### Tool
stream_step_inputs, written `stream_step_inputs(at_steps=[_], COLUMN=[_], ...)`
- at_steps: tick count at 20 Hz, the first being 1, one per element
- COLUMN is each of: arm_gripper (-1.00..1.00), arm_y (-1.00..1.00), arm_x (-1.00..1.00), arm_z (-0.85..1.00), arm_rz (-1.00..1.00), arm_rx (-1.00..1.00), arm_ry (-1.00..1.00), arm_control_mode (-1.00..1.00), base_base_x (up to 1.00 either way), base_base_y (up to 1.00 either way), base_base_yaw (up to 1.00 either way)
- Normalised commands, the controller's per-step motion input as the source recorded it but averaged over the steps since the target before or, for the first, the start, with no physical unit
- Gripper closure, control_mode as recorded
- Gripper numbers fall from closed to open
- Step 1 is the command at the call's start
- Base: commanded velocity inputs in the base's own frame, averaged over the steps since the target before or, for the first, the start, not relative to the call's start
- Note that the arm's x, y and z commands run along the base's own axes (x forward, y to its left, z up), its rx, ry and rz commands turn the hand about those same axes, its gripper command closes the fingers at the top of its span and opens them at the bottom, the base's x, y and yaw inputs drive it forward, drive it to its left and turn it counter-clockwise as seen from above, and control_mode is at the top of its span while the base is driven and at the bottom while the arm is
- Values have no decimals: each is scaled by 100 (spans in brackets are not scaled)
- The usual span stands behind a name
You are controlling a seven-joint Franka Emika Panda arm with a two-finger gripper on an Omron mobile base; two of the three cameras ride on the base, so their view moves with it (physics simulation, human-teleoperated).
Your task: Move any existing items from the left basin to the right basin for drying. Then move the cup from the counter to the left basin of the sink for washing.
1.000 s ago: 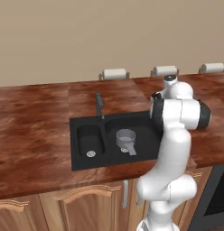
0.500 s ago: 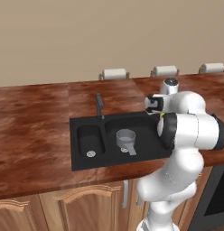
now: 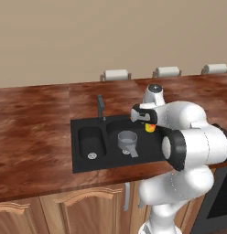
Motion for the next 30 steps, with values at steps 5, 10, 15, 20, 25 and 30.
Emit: stream_step_inputs(at_steps=[5, 10, 15, 20, 25, 30], arm_gripper=[100, 100, 100, 100, 100, 100], arm_y=[100, 98, 96, 92, 63, 27], arm_x=[-18, -30, -17, 0, 15, 24], arm_z=[0, 0, 0, -2, -25, -39], arm_rz=[2, 3, 2, 4, 3, 0], arm_rx=[3, 7, 6, 5, 2, 0], arm_ry=[0, 0, 1, 2, 2, 3], arm_control_mode=[-100, -100, -100, -100, -100, -100], base_base_x=[0, 0, 0, 0, 0, 0], base_base_y=[0, 0, 0, 0, 0, 0], base_base_yaw=[0, 0, 0, 0, 0, 0])
